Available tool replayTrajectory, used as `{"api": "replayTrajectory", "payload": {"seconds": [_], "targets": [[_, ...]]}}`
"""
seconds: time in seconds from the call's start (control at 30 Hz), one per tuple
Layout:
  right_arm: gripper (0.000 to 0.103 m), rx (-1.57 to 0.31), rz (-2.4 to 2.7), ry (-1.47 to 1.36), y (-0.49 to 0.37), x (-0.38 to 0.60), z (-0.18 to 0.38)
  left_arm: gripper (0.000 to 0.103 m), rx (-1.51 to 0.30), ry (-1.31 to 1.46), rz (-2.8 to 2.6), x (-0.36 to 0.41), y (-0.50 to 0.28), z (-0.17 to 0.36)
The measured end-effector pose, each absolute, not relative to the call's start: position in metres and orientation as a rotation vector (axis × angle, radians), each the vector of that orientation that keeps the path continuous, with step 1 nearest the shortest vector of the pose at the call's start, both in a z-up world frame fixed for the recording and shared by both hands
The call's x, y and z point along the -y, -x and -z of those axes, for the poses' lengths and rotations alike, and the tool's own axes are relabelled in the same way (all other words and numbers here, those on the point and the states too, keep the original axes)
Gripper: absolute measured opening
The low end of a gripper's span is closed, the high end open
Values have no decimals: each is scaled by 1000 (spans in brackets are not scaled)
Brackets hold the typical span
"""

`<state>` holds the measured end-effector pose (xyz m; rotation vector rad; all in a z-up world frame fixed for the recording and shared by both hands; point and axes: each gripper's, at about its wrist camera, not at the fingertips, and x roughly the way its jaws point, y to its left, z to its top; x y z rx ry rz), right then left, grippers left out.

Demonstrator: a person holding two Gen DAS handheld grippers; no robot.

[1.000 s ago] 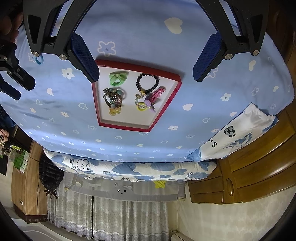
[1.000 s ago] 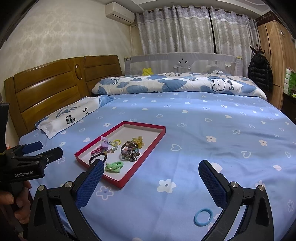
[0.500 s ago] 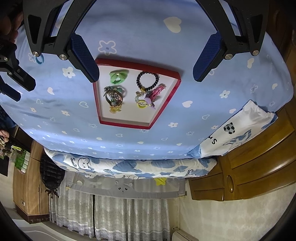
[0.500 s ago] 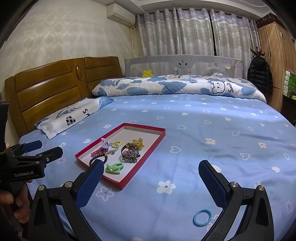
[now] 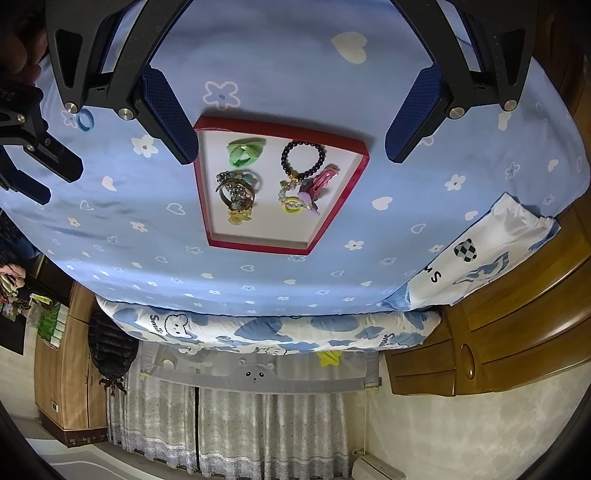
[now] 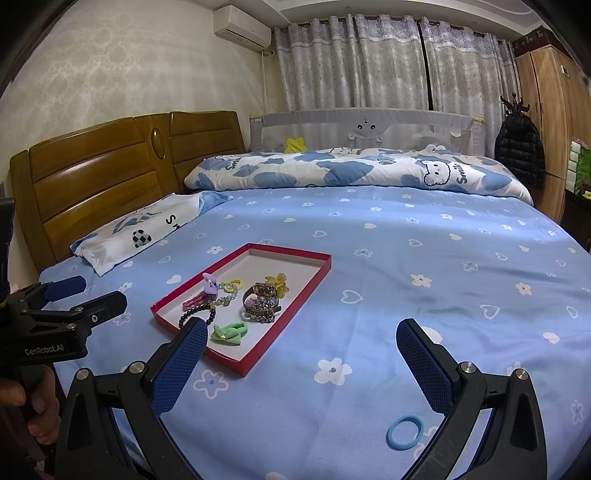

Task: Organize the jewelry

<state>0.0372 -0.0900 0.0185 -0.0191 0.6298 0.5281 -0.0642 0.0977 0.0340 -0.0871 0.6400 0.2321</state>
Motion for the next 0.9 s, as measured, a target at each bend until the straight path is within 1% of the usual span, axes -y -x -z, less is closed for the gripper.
{"api": "replayTrajectory", "payload": {"seconds": [0.9], "targets": [[103, -630, -534, 36, -40, 84, -18, 102, -652, 83, -235, -94, 59, -30]]}}
